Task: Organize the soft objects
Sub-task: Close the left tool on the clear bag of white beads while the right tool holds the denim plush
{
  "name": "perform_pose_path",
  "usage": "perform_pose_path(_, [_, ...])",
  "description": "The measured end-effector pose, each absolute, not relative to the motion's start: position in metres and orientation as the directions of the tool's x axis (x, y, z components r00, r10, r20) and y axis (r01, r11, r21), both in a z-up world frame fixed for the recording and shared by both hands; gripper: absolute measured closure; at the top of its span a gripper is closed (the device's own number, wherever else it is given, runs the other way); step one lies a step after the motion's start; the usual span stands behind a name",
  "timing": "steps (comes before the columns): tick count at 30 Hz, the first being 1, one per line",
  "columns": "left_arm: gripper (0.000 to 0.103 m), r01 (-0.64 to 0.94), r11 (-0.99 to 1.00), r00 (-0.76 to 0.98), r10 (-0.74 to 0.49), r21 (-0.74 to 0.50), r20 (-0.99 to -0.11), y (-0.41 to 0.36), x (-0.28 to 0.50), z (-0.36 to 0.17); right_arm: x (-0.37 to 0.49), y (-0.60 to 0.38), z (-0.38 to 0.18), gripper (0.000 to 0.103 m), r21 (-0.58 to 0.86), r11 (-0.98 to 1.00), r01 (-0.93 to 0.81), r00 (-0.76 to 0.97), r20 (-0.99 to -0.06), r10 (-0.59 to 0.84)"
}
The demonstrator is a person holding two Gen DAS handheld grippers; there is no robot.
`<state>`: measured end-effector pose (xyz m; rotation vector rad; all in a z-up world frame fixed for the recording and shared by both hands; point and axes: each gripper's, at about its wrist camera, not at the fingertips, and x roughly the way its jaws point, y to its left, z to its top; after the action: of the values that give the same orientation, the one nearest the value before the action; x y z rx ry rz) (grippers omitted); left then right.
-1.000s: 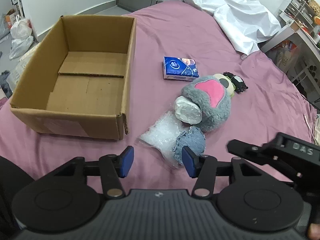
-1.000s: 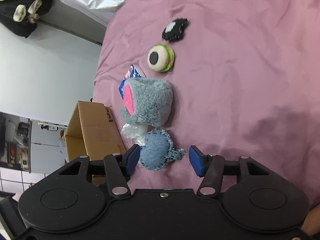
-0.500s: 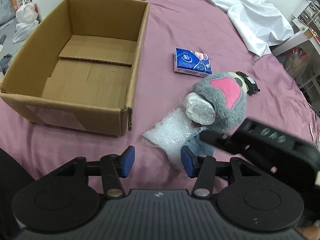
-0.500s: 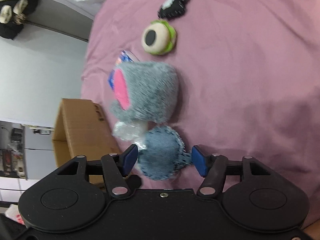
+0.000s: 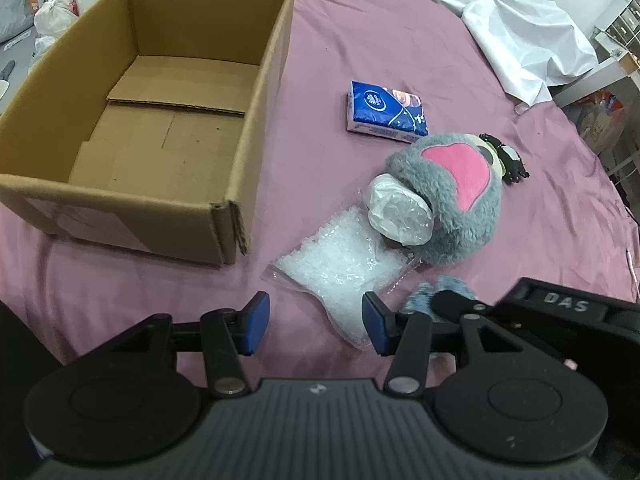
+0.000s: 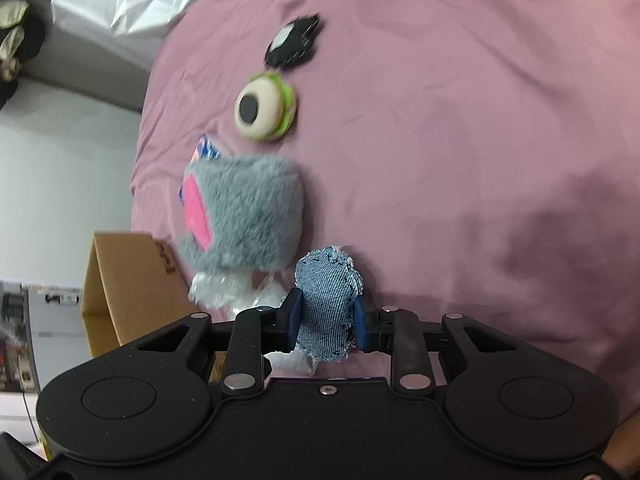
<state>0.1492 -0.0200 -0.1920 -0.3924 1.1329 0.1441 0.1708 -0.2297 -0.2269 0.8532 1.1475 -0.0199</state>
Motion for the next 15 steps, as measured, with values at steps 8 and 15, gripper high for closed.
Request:
perform_pose_path(8, [0.035,-0.331,0.918,0.424,-0.064,-0.22,-0.903,-0.03,0.161,-0.197,0.167,-0.241,-0.226,0.076,0.577,0.663,0.477,0.47,-0.805,0.362])
perform_pose_path(15, [0.023,-0.364,0.902,0.426,-0.061,-0.233,-0.903,-0.027,0.171,-0.206,0.168,-0.242,-0.221,0.076,0.585,0.658,0.473,0.484,-0.797,0.361])
